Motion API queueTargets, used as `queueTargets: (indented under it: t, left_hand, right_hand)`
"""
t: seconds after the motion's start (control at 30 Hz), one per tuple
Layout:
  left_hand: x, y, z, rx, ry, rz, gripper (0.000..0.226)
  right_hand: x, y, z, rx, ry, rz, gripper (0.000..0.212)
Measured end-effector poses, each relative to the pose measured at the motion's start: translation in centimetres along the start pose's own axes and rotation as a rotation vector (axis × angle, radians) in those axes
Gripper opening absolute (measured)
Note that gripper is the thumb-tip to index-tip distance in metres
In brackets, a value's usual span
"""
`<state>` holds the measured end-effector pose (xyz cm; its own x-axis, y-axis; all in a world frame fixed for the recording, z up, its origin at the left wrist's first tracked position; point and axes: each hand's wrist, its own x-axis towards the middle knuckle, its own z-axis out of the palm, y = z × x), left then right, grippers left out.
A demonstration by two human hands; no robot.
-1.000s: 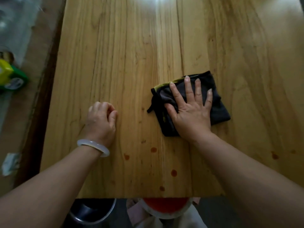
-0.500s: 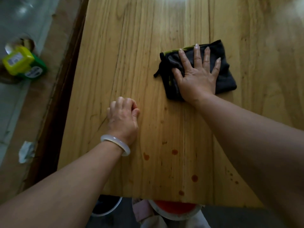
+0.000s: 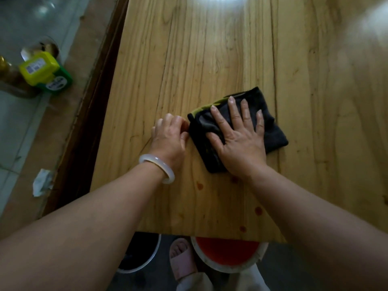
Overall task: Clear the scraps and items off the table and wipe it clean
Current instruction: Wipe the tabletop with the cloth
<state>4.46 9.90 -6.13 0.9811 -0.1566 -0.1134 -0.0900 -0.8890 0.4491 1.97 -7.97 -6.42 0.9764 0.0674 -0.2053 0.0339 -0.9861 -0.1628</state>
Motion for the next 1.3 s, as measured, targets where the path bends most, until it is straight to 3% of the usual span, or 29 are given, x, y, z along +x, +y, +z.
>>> queueTargets:
  t: [0.1, 0.27, 0.47, 0.73, 0.93, 1.1, 1.2, 1.3]
  left_hand:
    - [-1.3, -1.2, -0.6, -0.066, 0.022, 0.085, 0.009]
    - [-4.9, -2.7, -0.5, -0.043, 0.106, 0.041, 0.005]
    - [-5.4, -2.7, 0.2, -0.003, 0.134, 0.011, 0.017]
    - [-5.1, -3.3, 0.9, 0.067, 0.139, 0.029, 0.015]
    - [-5.0, -3.3, 0.8, 0.078, 0.111, 0.032, 0.017]
    - [-5.1, -3.2, 0.8, 0.086, 0.097, 0.035, 0.021]
    - [-5.1, -3.3, 0.8, 0.075, 0.098, 0.037, 0.022]
    - [-5.1, -3.4, 0.9, 0.070, 0.117, 0.047, 0.030]
  right_hand:
    - [-2.6, -0.6, 0.7, -0.009, -0.013, -0.029, 0.064]
    - [-6.3, -1.7, 1.7, 0.011, 0.002, -0.053, 0.064]
    - [-8.7, -2.3, 2.6, 0.015, 0.019, -0.106, 0.063]
    - [-6.8, -1.4, 2.3, 0.057, 0.090, -0.158, 0.053]
    - [-1.8, -0.8, 1.0, 0.084, 0.096, -0.063, 0.052]
    - [1.1, 0.1, -0.4, 0.180, 0.032, -0.088, 0.047]
    - [-1.0, -1.0, -1.3, 0.271, 0.172, -0.051, 0.048]
    - [-4.8, -3.2, -1.1, 0.234, 0.261, 0.026, 0.064]
